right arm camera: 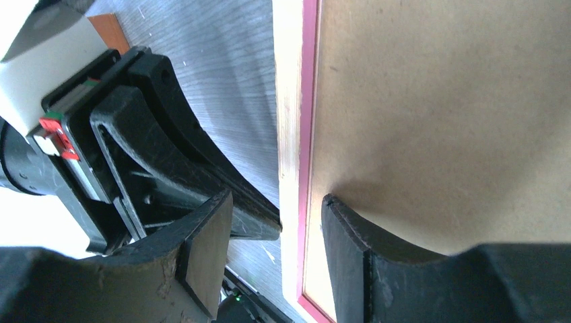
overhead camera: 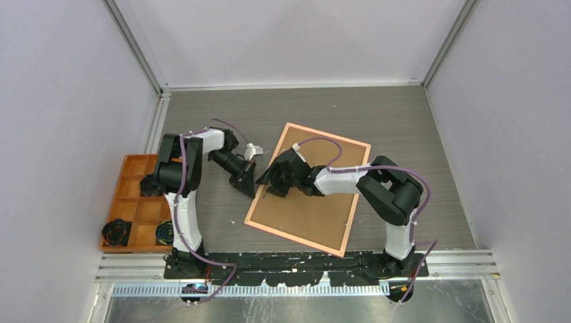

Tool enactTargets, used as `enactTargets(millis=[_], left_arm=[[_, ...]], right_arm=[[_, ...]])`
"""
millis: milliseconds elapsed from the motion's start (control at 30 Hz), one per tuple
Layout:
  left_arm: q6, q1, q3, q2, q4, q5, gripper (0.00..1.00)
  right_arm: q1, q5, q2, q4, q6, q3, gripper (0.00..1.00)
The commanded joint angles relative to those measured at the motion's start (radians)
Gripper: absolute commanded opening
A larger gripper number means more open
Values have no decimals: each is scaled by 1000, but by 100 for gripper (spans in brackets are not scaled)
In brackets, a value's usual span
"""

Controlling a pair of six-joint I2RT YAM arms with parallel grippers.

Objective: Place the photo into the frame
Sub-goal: Install the photo frame at the center of the board.

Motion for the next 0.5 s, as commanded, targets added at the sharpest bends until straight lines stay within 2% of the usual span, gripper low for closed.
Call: enactTargets(millis=[0, 467], left_arm=[[-8, -3, -7, -16, 39, -14, 6], [-21, -5, -19, -36, 50, -20, 6]], right_arm=[[27, 24, -65, 8, 27, -45, 56], [56, 49, -68, 29, 45, -72, 56]])
